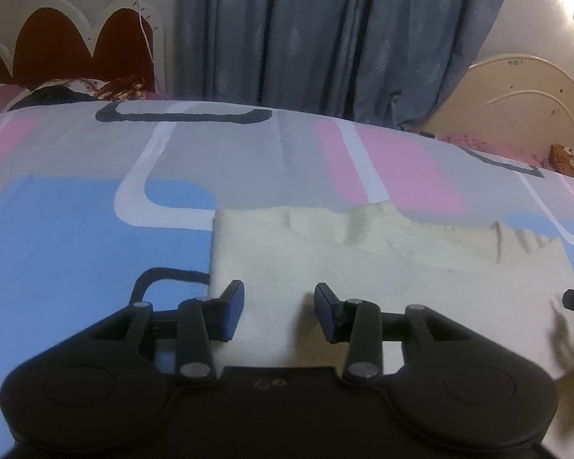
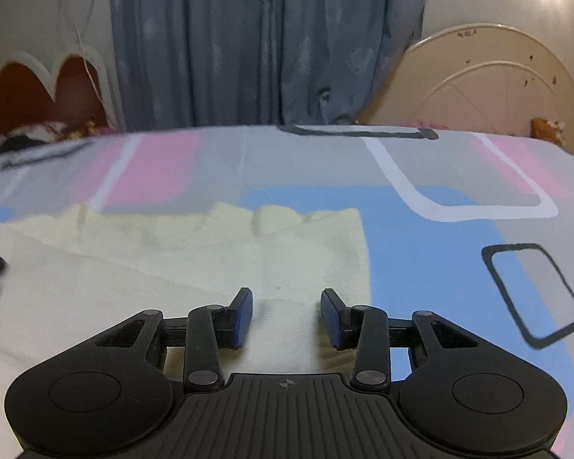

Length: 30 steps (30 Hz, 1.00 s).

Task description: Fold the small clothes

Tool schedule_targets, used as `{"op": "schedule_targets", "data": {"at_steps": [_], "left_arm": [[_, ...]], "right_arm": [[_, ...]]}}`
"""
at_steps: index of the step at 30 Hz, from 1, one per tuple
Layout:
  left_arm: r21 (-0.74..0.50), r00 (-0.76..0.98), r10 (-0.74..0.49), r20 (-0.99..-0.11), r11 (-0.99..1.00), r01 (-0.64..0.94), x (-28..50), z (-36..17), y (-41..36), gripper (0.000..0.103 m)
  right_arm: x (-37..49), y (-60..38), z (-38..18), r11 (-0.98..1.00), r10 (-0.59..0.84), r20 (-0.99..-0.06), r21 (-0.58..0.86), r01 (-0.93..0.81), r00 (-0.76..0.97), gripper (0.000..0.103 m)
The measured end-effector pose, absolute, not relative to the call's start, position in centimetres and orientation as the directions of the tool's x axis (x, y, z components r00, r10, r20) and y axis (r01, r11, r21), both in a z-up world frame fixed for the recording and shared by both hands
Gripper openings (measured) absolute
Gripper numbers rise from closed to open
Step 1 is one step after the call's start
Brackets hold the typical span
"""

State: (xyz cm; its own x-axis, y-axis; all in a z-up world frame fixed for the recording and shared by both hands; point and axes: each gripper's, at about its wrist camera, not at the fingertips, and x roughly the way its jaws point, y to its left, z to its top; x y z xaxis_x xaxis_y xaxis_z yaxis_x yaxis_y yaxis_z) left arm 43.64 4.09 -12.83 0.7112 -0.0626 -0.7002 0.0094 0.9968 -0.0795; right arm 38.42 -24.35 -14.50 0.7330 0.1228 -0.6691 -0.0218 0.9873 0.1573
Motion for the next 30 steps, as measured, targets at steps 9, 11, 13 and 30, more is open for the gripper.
{"op": "schedule_targets", "data": {"at_steps": [9, 11, 13, 30], "left_arm": [[-0.09, 0.706, -0.096, -0.702, 0.995, 0.046, 41.6, -12.4, 2.9, 0.039], [-0.083, 0.703, -0.091, -0.706, 0.995, 0.047, 41.4, -12.6, 2.7, 0.04], [-0.069, 0.695, -0.081, -0.715, 0.997, 0.046, 41.2, -13.1, 2.6, 0.04], [-0.049, 0.688, -0.129, -0.714, 0.99, 0.135, 36.3, -12.0, 1.0, 0.04]], "right_arm": [[35.9, -22.5, -13.9, 0.978, 0.198, -0.667, 0.185, -0.098, 0.718, 0.04], [35.6, -22.4, -14.2, 0.979, 0.196, -0.673, 0.178, -0.102, 0.713, 0.04], [35.6, -22.5, -14.8, 0.984, 0.175, -0.689, 0.153, -0.095, 0.703, 0.04], [31.8, -22.1, -13.0, 0.965, 0.254, -0.669, 0.221, -0.139, 0.699, 0.04]]}}
